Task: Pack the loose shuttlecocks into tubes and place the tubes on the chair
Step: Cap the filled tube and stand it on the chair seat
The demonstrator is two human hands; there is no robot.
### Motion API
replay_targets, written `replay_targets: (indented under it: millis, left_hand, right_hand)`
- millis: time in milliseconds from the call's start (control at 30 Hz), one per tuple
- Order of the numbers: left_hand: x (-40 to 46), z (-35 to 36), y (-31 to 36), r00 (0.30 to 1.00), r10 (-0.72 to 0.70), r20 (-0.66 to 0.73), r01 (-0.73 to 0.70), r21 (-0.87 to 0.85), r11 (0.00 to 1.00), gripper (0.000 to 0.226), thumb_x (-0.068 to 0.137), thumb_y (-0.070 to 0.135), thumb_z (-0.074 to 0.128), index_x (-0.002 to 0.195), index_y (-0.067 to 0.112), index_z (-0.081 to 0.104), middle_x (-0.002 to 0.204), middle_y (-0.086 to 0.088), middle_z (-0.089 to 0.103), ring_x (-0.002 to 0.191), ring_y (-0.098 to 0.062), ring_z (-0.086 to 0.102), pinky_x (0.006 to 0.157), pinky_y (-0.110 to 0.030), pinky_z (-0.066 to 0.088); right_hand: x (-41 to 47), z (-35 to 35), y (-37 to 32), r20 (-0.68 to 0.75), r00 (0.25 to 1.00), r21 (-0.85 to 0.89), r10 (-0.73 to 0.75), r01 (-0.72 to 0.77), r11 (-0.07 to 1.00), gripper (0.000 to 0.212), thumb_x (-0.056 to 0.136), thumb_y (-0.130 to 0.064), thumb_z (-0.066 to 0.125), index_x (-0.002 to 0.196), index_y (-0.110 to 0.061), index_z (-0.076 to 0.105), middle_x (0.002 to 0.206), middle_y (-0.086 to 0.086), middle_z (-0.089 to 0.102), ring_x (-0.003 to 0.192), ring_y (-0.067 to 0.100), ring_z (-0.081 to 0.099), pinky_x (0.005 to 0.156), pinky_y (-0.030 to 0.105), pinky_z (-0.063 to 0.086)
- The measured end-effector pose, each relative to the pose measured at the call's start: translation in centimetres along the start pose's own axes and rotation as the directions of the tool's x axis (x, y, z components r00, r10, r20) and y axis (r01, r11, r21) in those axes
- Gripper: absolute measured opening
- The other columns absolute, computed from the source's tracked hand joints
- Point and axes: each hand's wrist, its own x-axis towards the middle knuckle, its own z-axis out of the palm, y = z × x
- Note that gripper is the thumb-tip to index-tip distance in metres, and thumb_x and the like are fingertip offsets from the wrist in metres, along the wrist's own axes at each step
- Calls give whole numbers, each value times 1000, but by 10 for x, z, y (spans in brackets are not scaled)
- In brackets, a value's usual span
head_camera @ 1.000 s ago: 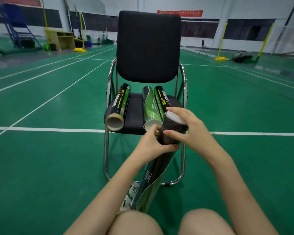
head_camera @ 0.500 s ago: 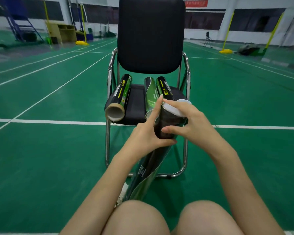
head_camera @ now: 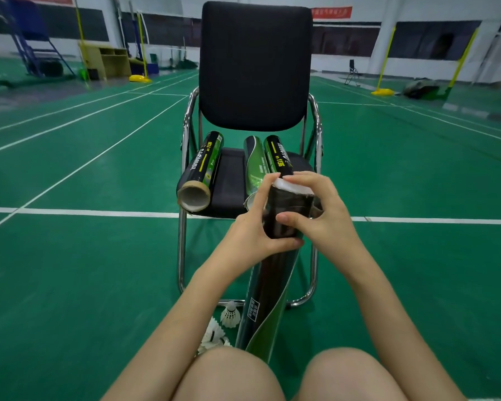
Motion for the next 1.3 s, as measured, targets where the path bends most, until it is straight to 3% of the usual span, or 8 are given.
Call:
replay_targets:
  millis: [200, 467, 600, 700, 867, 1000, 1067, 1300]
  left_hand:
    - [0, 3, 1, 999, -46, -2, 46, -28, 999, 99, 64, 34, 83, 133, 53, 15, 113, 5, 63, 101, -13, 61, 90, -39, 50]
    - [-2, 2, 4, 997, -68, -38, 68, 8, 998, 91, 63, 36, 83, 123, 57, 17, 113, 0, 62, 106, -20, 59, 86, -41, 50]
    - [-2, 1, 5, 997, -68, -42, 68, -10, 998, 89, 66, 33, 82, 124, 54, 18, 111, 1, 62, 102, -19, 60, 78, -35, 51]
    - [-3, 0, 7, 998, -53, -33, 52, -29, 998, 87, 66, 35, 82, 126, 51, 21, 118, 7, 55, 104, -18, 58, 78, -34, 51]
    - [-4, 1, 4, 998, -60, -22, 58, -84, 995, 87, 56, 49, 78, 123, 54, 23, 116, 3, 61, 101, -14, 62, 83, -43, 53]
    - [-4, 0, 4, 998, -52, -41, 46, -139, 989, 83, 66, 29, 82, 121, 50, 25, 105, 31, 52, 93, 14, 55, 79, -27, 51]
    - [-5, 0, 4, 997, -59, -46, 51, -164, 985, 82, 66, 26, 83, 121, 49, 26, 103, 36, 52, 94, 9, 57, 79, -30, 52]
    - [-6, -3, 5, 997, -60, -55, 48, -192, 980, 84, 59, 37, 83, 121, 49, 27, 108, 8, 65, 94, -9, 65, 82, -45, 54]
  right_hand:
    - [1, -4, -3, 6, 1000, 8, 8, -8, 1000, 52, 71, -8, 78, 100, -46, 57, 120, -16, 41, 120, -3, 40, 101, 43, 42]
    - [2, -4, -5, 2, 1000, 9, 10, -10, 1000, 42, 72, -5, 76, 95, -36, 61, 113, -14, 43, 108, -10, 43, 98, 37, 44]
    - [1, 0, -5, -27, 1000, 40, 15, -14, 999, 45, 71, -5, 77, 96, -39, 61, 119, -14, 42, 119, 3, 43, 101, 37, 43]
    - [-2, -1, -2, -55, 997, 58, 60, -57, 997, 56, 69, -7, 78, 105, -43, 55, 131, -13, 39, 126, 8, 40, 105, 24, 38]
    - [-4, -1, 0, -84, 990, 278, 117, -89, 956, 56, 65, -5, 78, 97, -43, 52, 125, -4, 49, 110, 19, 58, 85, 36, 55]
    - [-4, 5, -3, -147, 987, 279, 65, -22, 960, 50, 70, 0, 75, 94, -39, 54, 121, 3, 44, 108, 20, 59, 79, 27, 54]
    - [-3, 6, -4, -163, 986, 269, 39, 7, 963, 48, 70, 1, 76, 94, -36, 55, 120, 3, 45, 106, 14, 58, 79, 19, 50]
    - [2, 5, -7, -144, 987, 239, 70, -34, 970, 49, 68, -3, 79, 76, -45, 55, 122, 5, 46, 113, 24, 57, 86, 25, 53]
